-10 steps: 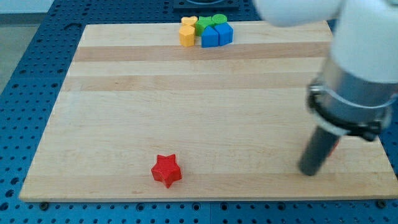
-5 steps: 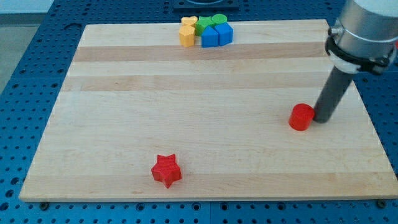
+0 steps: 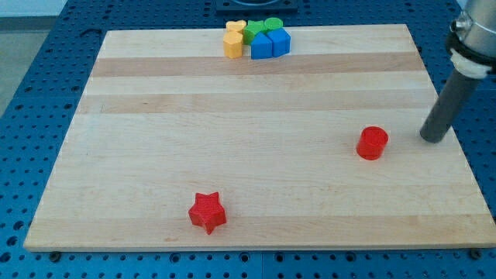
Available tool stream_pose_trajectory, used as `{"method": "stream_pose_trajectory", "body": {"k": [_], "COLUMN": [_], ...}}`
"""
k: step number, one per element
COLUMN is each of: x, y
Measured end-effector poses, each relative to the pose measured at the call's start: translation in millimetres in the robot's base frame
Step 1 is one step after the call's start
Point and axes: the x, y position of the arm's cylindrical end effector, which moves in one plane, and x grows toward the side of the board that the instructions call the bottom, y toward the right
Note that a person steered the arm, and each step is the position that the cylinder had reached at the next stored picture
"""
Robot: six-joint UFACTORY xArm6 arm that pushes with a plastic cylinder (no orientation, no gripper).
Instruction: Move red circle to the center
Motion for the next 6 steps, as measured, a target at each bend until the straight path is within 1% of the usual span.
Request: {"method": "stream_pose_trajectory", "body": {"k": [1,2,4,5,6], "x": [21.5,22.0,-59.6,-61.6,-51.1], "y": [-16.2,-64.6,-172.7,-186.1,-135.0]}}
